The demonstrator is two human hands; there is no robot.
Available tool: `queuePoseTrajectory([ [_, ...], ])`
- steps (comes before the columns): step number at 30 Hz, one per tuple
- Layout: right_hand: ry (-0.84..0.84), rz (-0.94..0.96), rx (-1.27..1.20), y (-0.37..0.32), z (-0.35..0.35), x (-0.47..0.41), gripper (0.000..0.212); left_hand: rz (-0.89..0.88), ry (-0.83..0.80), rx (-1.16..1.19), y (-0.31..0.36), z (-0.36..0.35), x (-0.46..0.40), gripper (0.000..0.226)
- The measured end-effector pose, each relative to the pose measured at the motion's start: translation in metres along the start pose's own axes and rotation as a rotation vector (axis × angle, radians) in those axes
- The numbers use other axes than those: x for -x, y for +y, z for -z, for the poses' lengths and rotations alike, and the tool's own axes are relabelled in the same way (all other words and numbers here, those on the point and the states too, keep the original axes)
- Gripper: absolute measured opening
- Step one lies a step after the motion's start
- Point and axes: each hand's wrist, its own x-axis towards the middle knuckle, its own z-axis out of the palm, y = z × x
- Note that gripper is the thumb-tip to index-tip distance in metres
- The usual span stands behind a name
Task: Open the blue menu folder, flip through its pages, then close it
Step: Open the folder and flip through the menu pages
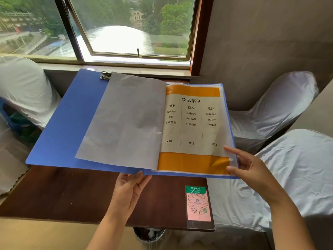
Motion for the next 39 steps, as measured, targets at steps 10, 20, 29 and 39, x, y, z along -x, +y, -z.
queuePoseTrajectory([
  [10,0.355,0.169,0.223,-0.021,-0.022,-0.012,0.011,-0.026,-0.004,0.017,0.005,0.0,-0.004,0.03],
  [20,-0.036,0.367,-0.642,-0.077,-0.059,-0.018,0.04,0.002,0.036,0.059,0.006,0.002,-0.002,0.032],
  [29,0.278,0.316,-0.03,-0.074,-0.115,-0.044,0.062,0.018,0.021,0.073,0.002,-0.001,0.004,0.037],
  [39,0.079,0.508,0.497,-0.08,-0.147,-0.05,0.07,-0.001,-0.021,0.044,0.002,-0.002,0.011,0.033],
])
